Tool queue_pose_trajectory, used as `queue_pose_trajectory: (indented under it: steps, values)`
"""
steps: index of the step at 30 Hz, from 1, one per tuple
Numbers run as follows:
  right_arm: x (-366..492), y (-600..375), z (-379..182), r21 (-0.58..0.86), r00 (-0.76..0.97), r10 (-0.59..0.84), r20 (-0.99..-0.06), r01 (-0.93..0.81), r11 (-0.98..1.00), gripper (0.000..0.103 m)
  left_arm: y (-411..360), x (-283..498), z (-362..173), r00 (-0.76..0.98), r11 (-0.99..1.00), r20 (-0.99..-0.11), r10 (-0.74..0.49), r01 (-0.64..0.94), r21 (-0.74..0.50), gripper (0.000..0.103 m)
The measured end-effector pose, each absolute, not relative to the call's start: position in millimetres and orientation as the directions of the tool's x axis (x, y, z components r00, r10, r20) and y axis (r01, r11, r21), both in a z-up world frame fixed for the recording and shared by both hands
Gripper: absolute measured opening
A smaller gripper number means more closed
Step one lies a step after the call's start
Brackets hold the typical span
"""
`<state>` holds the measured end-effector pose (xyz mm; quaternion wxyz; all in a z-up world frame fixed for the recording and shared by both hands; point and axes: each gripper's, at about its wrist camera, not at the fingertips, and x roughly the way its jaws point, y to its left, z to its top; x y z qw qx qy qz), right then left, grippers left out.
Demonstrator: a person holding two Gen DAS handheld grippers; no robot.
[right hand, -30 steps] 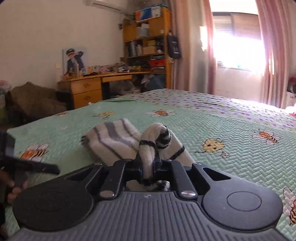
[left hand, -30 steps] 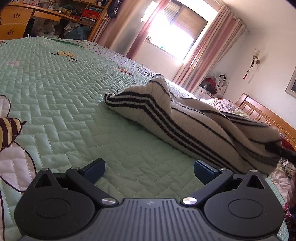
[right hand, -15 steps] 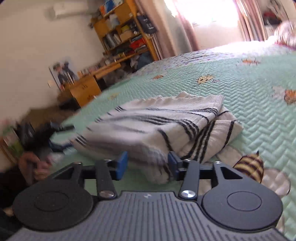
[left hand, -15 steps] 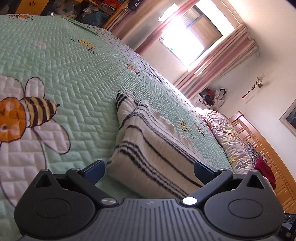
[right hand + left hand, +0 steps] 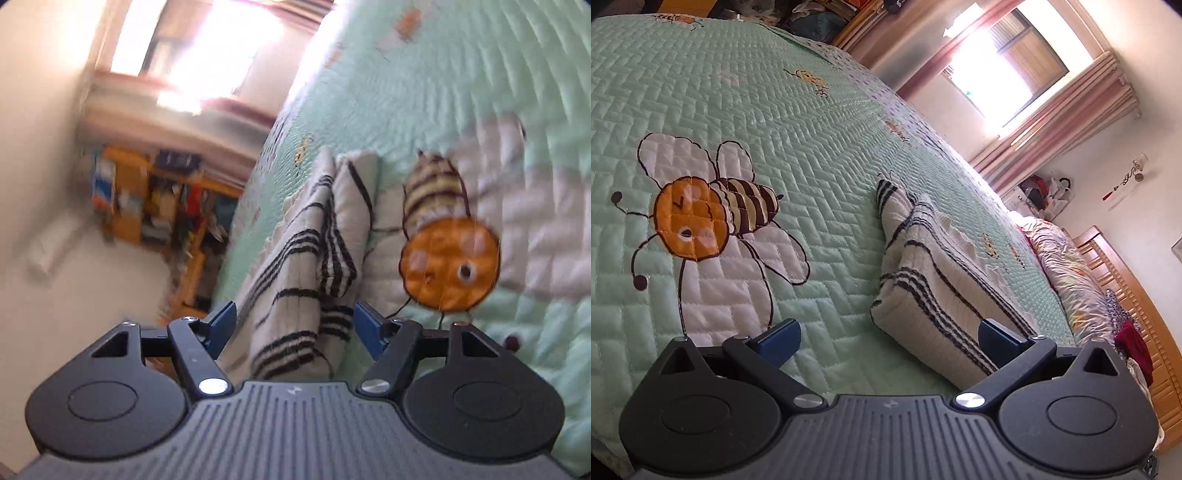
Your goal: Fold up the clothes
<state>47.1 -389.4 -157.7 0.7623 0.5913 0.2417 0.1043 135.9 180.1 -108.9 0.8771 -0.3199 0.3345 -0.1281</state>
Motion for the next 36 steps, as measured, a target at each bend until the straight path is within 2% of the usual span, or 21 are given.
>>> queue_pose_trajectory:
  steps: [3, 7, 9, 10, 11, 12, 13, 15, 18, 19, 20, 21, 22, 24, 26, 29, 31, 33, 35, 36]
  values:
    - [60.7, -377.5, -169.6, 0.951, 0.861, 0.430, -0.271, 0.171, 0.257, 0.073, 176.1, 154.4, -109.6, 0.731, 0.782, -0.539, -0.419, -0.012, -0.623, 0.102]
    - [82.1, -365.8, -162.9, 0.949, 0.846, 0.458, -0.273, 0.158, 0.273, 0.080, 161.5, 183.5, -111.4, 0.703, 0.814, -0.598, -0.384, -0.048, -0.579, 0.102]
    - [91.6, -361.6, -158.4, 0.944, 0.830, 0.480, -0.286, 0.157, 0.290, 0.079, 150.0, 195.3, -109.2, 0.696, 0.823, -0.608, -0.383, -0.042, -0.567, 0.102]
    - [93.8, -359.5, -154.0, 0.932, 0.822, 0.479, -0.307, 0.158, 0.326, 0.054, 145.7, 199.9, -107.8, 0.692, 0.817, -0.601, -0.399, -0.028, -0.575, 0.100]
    - [96.5, -357.6, -148.0, 0.908, 0.812, 0.470, -0.347, 0.167, 0.384, 0.031, 141.4, 204.1, -105.0, 0.690, 0.798, -0.578, -0.435, -0.002, -0.602, 0.092]
    - [96.2, -356.9, -137.4, 0.874, 0.811, 0.443, -0.383, 0.162, 0.458, 0.014, 138.3, 206.8, -99.5, 0.685, 0.774, -0.549, -0.479, 0.035, -0.632, 0.059]
    - [93.8, -357.0, -124.4, 0.834, 0.817, 0.410, -0.405, 0.147, 0.531, 0.014, 138.2, 204.7, -94.0, 0.697, 0.782, -0.540, -0.471, 0.048, -0.621, 0.050]
    - [90.6, -357.1, -101.4, 0.737, 0.816, 0.355, -0.457, 0.123, 0.664, 0.013, 138.3, 200.1, -83.1, 0.722, 0.801, -0.523, -0.453, 0.072, -0.595, 0.054]
    - [87.3, -361.9, -86.6, 0.606, 0.765, 0.289, -0.575, 0.162, 0.779, 0.027, 143.1, 191.9, -76.4, 0.737, 0.813, -0.511, -0.442, 0.088, -0.576, 0.072]
    - [83.7, -368.1, -84.5, 0.607, 0.775, 0.272, -0.571, 0.175, 0.775, 0.034, 147.2, 188.2, -81.4, 0.727, 0.805, -0.515, -0.454, 0.088, -0.586, 0.075]
    - [80.4, -374.6, -82.1, 0.626, 0.793, 0.273, -0.544, 0.168, 0.762, 0.036, 150.8, 183.2, -86.0, 0.728, 0.807, -0.522, -0.445, 0.074, -0.585, 0.075]
    - [83.2, -379.9, -81.1, 0.655, 0.813, 0.287, -0.507, 0.147, 0.741, 0.048, 154.4, 178.1, -90.5, 0.729, 0.809, -0.528, -0.435, 0.060, -0.584, 0.078]
    - [90.1, -384.4, -80.9, 0.690, 0.831, 0.310, -0.462, 0.117, 0.714, 0.068, 158.0, 173.1, -95.0, 0.730, 0.811, -0.535, -0.426, 0.046, -0.583, 0.084]
    - [110.9, -392.9, -82.6, 0.744, 0.855, 0.344, -0.388, 0.069, 0.665, 0.087, 165.5, 165.7, -103.1, 0.736, 0.799, -0.536, -0.413, 0.011, -0.601, 0.087]
    - [146.3, -399.0, -90.7, 0.765, 0.855, 0.353, -0.381, 0.076, 0.640, 0.086, 174.1, 163.1, -109.4, 0.732, 0.789, -0.548, -0.405, -0.023, -0.614, 0.087]
    - [202.0, -401.7, -110.6, 0.759, 0.819, 0.369, -0.440, 0.120, 0.640, 0.086, 182.9, 157.2, -106.8, 0.736, 0.792, -0.545, -0.402, -0.019, -0.610, 0.089]
    - [229.6, -399.1, -123.4, 0.747, 0.792, 0.376, -0.481, 0.146, 0.649, 0.085, 184.8, 155.8, -105.6, 0.734, 0.803, -0.553, -0.395, -0.016, -0.595, 0.094]
    - [242.0, -392.8, -126.6, 0.735, 0.790, 0.372, -0.487, 0.141, 0.664, 0.083, 186.5, 155.4, -107.0, 0.729, 0.805, -0.560, -0.393, -0.020, -0.592, 0.094]
    - [243.8, -381.9, -121.2, 0.702, 0.789, 0.377, -0.484, 0.093, 0.706, 0.061, 185.4, 156.9, -109.2, 0.731, 0.801, -0.557, -0.395, -0.023, -0.598, 0.095]
    - [244.0, -376.0, -118.0, 0.681, 0.787, 0.381, -0.485, 0.066, 0.730, 0.041, 184.3, 158.3, -109.9, 0.732, 0.799, -0.554, -0.396, -0.022, -0.601, 0.097]
